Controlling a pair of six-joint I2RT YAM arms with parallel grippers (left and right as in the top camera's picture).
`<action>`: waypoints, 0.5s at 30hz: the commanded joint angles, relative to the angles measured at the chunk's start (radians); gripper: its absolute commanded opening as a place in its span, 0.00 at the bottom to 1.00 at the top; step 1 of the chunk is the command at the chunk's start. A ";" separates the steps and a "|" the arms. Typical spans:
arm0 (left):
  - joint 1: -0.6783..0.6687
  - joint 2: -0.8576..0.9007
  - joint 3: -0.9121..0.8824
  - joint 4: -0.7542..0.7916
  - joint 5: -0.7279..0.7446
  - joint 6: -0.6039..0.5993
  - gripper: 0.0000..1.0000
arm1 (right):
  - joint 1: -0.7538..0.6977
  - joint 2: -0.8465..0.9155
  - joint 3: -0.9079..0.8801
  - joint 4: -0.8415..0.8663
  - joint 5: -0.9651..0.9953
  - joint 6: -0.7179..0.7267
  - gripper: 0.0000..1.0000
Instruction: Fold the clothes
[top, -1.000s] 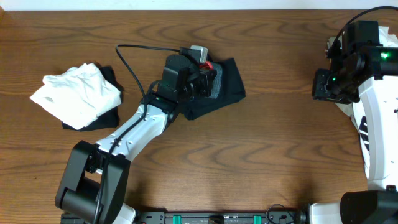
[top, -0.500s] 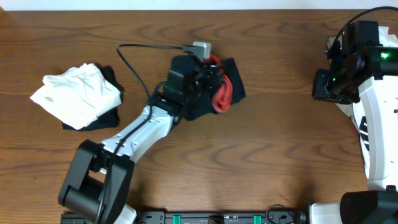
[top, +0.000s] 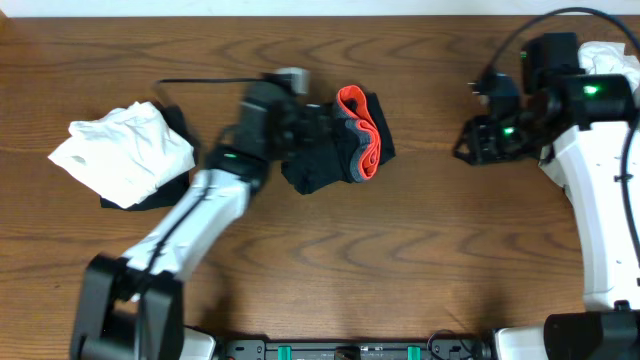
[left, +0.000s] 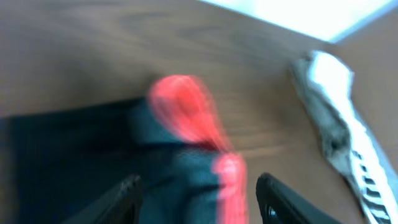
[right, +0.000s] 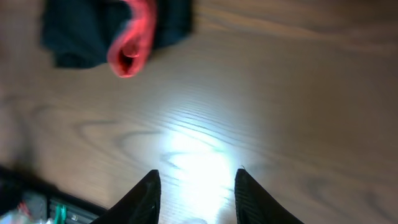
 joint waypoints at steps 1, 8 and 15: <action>0.104 -0.037 0.017 -0.111 -0.050 -0.001 0.60 | 0.099 -0.003 0.002 0.048 -0.134 -0.095 0.35; 0.149 -0.001 0.016 -0.200 -0.049 0.065 0.60 | 0.282 0.117 0.002 0.213 -0.130 -0.072 0.34; 0.129 0.029 0.014 -0.212 -0.050 0.131 0.61 | 0.338 0.321 0.002 0.326 -0.134 -0.044 0.31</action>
